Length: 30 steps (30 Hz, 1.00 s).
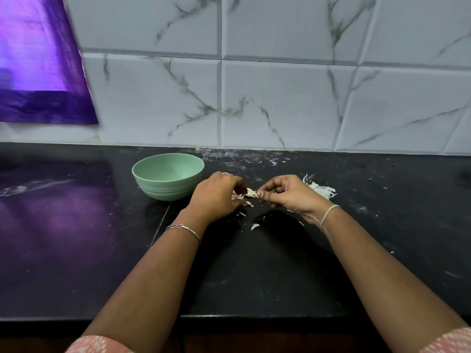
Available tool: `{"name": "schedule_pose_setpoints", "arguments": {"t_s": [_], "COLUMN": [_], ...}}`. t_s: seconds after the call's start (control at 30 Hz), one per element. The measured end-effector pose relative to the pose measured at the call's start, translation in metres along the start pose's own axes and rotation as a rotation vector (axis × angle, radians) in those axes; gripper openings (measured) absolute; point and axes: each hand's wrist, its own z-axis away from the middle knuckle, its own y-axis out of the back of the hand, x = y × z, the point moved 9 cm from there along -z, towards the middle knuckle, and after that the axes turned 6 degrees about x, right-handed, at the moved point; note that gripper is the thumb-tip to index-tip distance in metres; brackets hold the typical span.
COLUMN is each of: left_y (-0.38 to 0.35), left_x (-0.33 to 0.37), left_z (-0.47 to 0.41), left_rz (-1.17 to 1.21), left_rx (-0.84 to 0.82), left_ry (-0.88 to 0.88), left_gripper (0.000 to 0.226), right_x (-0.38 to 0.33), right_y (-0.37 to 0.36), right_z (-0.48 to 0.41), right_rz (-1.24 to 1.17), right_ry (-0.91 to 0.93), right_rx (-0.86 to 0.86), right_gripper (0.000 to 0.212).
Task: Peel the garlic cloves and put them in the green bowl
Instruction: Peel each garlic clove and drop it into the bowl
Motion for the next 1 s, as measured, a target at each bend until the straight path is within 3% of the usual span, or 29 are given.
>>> {"name": "schedule_pose_setpoints", "arguments": {"t_s": [0.13, 0.33, 1.0], "left_y": [-0.005, -0.007, 0.005], "left_x": [-0.008, -0.001, -0.006], "left_z": [0.002, -0.001, 0.003], "left_rz": [-0.081, -0.048, 0.101], "left_rx": [-0.029, 0.013, 0.139], "left_ry": [0.006, -0.001, 0.074], "left_gripper": [0.029, 0.022, 0.014], "right_x": [0.002, 0.004, 0.004], "right_y": [0.004, -0.007, -0.01], "right_z": [0.002, 0.006, 0.006], "right_rz": [0.069, 0.397, 0.34], "right_ry": [-0.001, 0.008, -0.177], "right_rx": [-0.022, -0.142, -0.177], "right_gripper": [0.013, 0.01, 0.011]}}
